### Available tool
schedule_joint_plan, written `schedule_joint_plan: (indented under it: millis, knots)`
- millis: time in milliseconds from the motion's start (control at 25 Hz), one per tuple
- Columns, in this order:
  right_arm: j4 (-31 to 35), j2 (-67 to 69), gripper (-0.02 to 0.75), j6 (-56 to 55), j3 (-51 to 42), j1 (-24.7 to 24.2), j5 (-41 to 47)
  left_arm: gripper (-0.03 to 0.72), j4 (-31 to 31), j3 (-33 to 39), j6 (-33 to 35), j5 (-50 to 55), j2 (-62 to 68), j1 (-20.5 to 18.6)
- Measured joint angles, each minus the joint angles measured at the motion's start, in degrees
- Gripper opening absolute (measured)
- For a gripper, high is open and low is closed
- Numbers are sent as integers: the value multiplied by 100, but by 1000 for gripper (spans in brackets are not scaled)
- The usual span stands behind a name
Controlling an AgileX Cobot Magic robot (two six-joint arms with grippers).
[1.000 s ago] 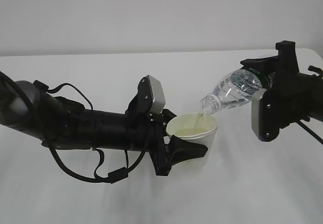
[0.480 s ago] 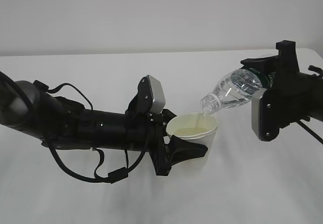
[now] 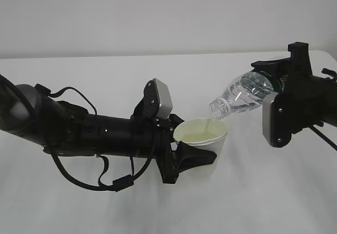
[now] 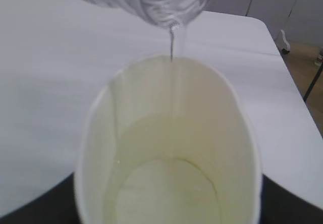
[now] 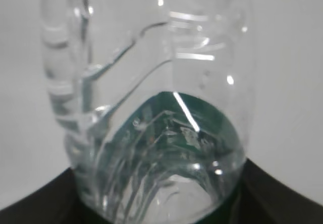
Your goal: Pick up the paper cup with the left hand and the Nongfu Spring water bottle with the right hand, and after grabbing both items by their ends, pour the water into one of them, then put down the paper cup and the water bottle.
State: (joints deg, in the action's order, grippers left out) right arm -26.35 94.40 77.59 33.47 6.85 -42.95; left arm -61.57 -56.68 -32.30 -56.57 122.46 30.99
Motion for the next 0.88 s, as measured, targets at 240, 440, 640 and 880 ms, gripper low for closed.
schedule_joint_plan:
  millis: [240,440,640,880]
  knots:
    - [0,0,445,0,0,0,-13,414,0,0,0,0,0,0]
    - [0,0,445,0,0,0,-13,414,0,0,0,0,0,0]
    - [0,0,445,0,0,0,-13,414,0,0,0,0,0,0]
    - [0,0,445,0,0,0,-13,414,0,0,0,10,0,0]
